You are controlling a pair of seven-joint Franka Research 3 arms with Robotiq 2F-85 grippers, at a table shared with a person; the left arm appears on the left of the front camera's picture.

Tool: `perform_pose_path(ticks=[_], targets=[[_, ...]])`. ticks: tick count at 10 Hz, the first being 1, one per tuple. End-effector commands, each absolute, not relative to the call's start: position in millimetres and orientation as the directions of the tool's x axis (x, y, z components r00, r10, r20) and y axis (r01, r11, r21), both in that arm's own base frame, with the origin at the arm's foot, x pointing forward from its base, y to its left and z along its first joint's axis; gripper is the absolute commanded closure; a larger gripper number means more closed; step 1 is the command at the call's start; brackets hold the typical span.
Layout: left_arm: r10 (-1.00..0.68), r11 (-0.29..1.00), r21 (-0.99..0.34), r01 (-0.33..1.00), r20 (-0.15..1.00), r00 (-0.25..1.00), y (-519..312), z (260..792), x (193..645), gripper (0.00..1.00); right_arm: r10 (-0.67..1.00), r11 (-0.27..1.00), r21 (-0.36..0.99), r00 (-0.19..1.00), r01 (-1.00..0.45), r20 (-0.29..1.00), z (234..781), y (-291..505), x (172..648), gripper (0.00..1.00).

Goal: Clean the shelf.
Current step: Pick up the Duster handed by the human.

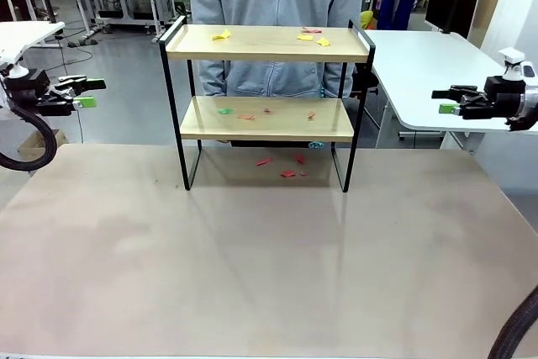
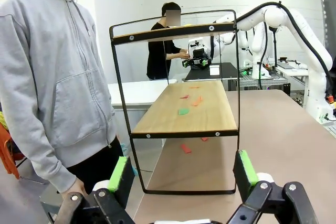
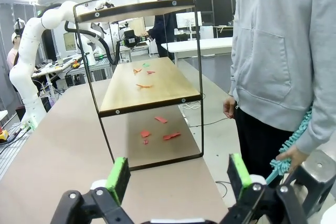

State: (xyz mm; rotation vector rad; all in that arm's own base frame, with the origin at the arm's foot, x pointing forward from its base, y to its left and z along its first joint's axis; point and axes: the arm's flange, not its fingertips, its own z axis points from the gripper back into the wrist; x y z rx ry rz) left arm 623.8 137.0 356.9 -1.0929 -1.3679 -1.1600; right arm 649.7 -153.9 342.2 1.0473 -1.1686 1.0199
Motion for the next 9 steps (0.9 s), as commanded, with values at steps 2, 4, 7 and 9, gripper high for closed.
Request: perform_pose_path(ticks=[2, 4, 7, 9], targets=[[0.035, 0.130, 0.098, 0.987, 0.994, -0.103, 137.1, 358.7, 623.2, 0.00, 0.067, 0.208, 0.090, 0.105, -0.974, 0.992, 344.0, -152.8, 650.1, 0.00], [0.035, 0.130, 0.098, 0.987, 0.994, -0.103, 137.1, 358.7, 623.2, 0.00, 0.067, 0.208, 0.090, 0.105, -0.974, 0.992, 344.0, -152.8, 650.1, 0.00], [0.035, 0.130, 0.098, 0.987, 0.994, -0.103, 137.1, 358.7, 623.2, 0.00, 0.067, 0.208, 0.090, 0.105, -0.974, 0.992, 344.0, -152.8, 650.1, 0.00], [0.035, 0.130, 0.098, 0.987, 0.994, -0.103, 137.1, 358.7, 623.2, 0.00, 0.067, 0.208, 0.090, 0.105, -0.974, 0.992, 344.0, -152.8, 650.1, 0.00]])
